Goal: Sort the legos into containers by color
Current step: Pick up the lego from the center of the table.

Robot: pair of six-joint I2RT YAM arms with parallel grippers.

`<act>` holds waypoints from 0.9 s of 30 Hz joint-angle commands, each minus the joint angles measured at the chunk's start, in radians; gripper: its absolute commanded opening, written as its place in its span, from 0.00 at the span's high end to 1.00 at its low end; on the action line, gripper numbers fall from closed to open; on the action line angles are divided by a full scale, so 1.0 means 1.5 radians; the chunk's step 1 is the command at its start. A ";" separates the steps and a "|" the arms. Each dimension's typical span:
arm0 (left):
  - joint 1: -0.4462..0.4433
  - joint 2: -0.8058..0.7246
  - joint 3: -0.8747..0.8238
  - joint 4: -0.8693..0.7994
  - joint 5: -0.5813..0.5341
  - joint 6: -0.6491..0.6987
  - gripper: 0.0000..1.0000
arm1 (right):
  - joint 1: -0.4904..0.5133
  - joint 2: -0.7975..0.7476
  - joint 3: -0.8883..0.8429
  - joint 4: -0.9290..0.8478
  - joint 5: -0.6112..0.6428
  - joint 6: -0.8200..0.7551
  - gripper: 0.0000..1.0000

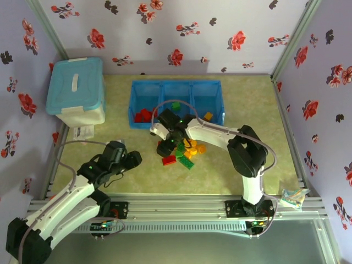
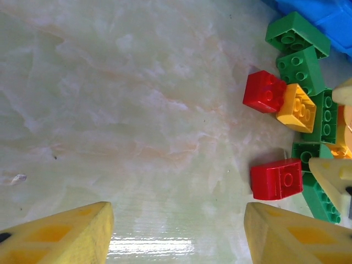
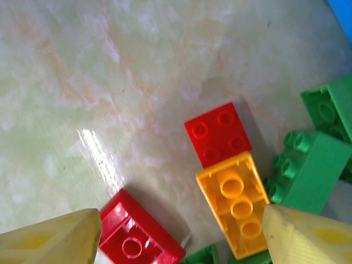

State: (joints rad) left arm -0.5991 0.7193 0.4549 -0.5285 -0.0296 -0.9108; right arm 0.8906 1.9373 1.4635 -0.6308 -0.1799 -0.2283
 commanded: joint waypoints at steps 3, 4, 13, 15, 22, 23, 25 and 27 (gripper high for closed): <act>0.010 -0.009 -0.005 -0.020 0.007 -0.002 0.36 | 0.007 0.054 0.072 -0.053 0.032 -0.050 0.24; 0.011 -0.010 -0.005 -0.020 0.006 0.000 0.36 | 0.008 0.065 0.082 -0.059 0.039 -0.053 0.24; 0.018 -0.009 -0.002 -0.026 0.006 0.011 0.36 | 0.011 0.102 0.105 -0.086 0.069 -0.074 0.28; 0.018 -0.010 -0.002 -0.026 0.007 0.011 0.36 | 0.011 0.100 0.098 -0.086 0.075 -0.077 0.29; 0.019 -0.011 -0.009 -0.024 0.007 0.008 0.36 | 0.016 0.115 0.090 -0.084 0.104 -0.087 0.31; 0.018 -0.011 -0.010 -0.024 0.008 0.007 0.36 | 0.018 0.119 0.092 -0.085 0.110 -0.088 0.32; 0.019 -0.014 -0.012 -0.024 0.008 0.006 0.36 | 0.019 0.124 0.096 -0.089 0.117 -0.088 0.34; 0.018 -0.015 -0.015 -0.024 0.008 0.005 0.36 | 0.023 0.127 0.096 -0.091 0.123 -0.087 0.35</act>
State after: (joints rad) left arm -0.5812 0.7105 0.4488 -0.5537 -0.0238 -0.9104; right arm 0.9123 2.0895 1.6039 -0.7315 -0.0303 -0.3408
